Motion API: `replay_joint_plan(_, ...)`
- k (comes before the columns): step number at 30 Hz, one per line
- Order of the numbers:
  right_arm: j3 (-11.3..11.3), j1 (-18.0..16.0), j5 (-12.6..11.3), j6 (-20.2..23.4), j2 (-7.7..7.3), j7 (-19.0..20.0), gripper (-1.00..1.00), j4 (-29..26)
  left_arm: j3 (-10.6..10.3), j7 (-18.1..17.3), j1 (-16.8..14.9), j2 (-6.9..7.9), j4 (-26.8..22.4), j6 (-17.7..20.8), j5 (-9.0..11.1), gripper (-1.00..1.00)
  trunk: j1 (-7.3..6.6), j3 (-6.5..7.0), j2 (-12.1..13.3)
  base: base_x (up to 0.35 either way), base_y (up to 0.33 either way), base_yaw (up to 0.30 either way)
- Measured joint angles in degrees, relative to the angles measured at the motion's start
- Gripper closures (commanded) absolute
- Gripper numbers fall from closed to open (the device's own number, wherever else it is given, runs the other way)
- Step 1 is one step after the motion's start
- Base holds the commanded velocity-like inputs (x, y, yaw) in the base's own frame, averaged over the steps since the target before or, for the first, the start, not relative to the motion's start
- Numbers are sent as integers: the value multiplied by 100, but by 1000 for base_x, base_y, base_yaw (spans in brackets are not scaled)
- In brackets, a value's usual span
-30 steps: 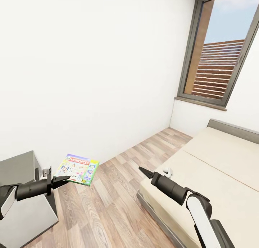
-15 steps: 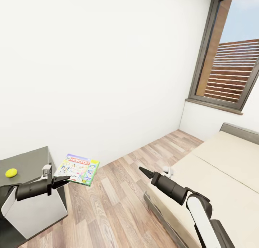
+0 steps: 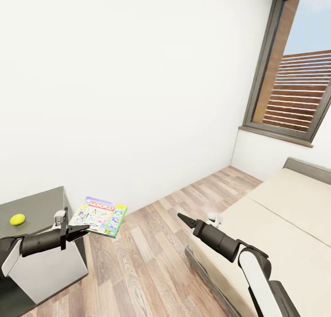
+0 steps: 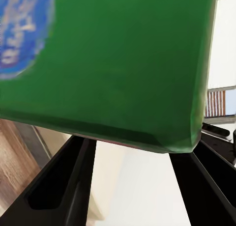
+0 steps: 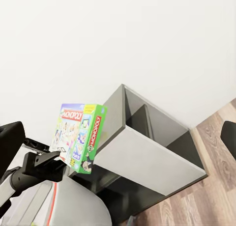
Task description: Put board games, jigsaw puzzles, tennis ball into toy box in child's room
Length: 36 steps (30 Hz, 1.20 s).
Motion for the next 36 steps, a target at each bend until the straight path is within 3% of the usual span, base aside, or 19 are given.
replay_joint_plan(19, 0, -1, 1, -2, 8, -7, -100, 0, -1, 0, 0, -6, 1, -10, -12, 100, 0, 0, 0, 0, 0, 255)
replay_joint_plan(36, 0, 0, 1, -8, 8, -10, -100, -3, 0, 0, -1, -18, 1, -2, 0, 100, 0, 0, 0, 0, 0, 21)
